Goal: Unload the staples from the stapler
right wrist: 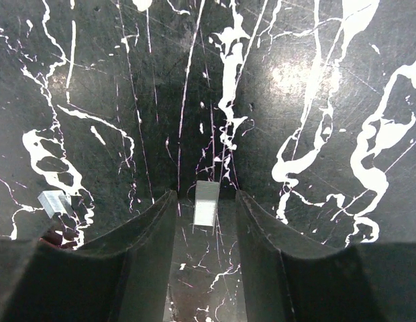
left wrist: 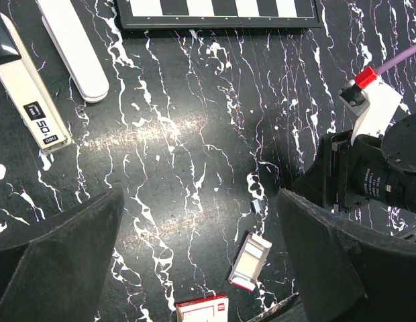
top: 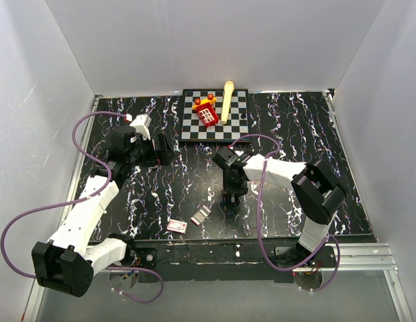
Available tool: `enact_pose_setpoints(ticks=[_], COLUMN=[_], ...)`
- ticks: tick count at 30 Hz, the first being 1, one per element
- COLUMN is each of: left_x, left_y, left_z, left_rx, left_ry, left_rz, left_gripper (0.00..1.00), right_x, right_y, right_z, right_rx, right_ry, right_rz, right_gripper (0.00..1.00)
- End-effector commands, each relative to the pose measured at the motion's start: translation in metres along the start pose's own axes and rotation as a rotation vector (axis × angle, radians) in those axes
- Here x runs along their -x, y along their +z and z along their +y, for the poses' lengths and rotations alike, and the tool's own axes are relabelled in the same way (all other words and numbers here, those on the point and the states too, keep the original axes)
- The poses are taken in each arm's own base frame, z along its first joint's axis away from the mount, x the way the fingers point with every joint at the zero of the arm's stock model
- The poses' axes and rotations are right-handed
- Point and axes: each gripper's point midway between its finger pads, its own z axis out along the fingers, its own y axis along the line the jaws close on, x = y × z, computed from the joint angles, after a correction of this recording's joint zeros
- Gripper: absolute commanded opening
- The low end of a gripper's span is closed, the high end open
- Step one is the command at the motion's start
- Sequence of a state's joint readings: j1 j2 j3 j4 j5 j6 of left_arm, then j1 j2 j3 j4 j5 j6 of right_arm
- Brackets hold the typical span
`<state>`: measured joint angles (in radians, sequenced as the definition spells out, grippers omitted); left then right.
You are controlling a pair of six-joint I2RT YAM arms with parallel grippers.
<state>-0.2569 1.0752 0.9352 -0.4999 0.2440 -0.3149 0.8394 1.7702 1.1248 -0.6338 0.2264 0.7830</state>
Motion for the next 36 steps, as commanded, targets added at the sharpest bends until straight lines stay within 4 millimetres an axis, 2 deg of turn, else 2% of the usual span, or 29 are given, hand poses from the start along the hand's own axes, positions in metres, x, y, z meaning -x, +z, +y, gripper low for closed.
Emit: enact_pose_setpoints(ticks=[1,8,29,34,36], left_x=[0.005,0.006,0.006,0.006,0.006], left_y=[-0.006,-0.006,-0.008,-0.009,-0.01], left_z=[-0.002,-0.003,-0.006,-0.006,-0.006], left_rx=[-0.004,-0.008,-0.025,-0.025,-0.023], left_ry=[0.009,0.007,0.008,0.009,0.009], left_rz=[-0.032,-0.032,-0.034,-0.038,-0.038], left_gripper=[0.98,0.98,0.98,0.98,0.98], right_x=[0.007,0.002,-0.015,-0.018,-0.018], right_y=[-0.001,-0.002,-0.006,-0.005,-0.005], right_z=[-0.001,-0.003,-0.001,-0.002,-0.001], right_rx=[-0.022,-0.014,0.01,0.002,0.003], right_ry=[0.033,0.043,0.053,0.052,0.052], right_rz=[-0.021,-0.008,0.032,0.034,0.035], right_gripper=[0.45,0.42,0.41,0.38,0.33])
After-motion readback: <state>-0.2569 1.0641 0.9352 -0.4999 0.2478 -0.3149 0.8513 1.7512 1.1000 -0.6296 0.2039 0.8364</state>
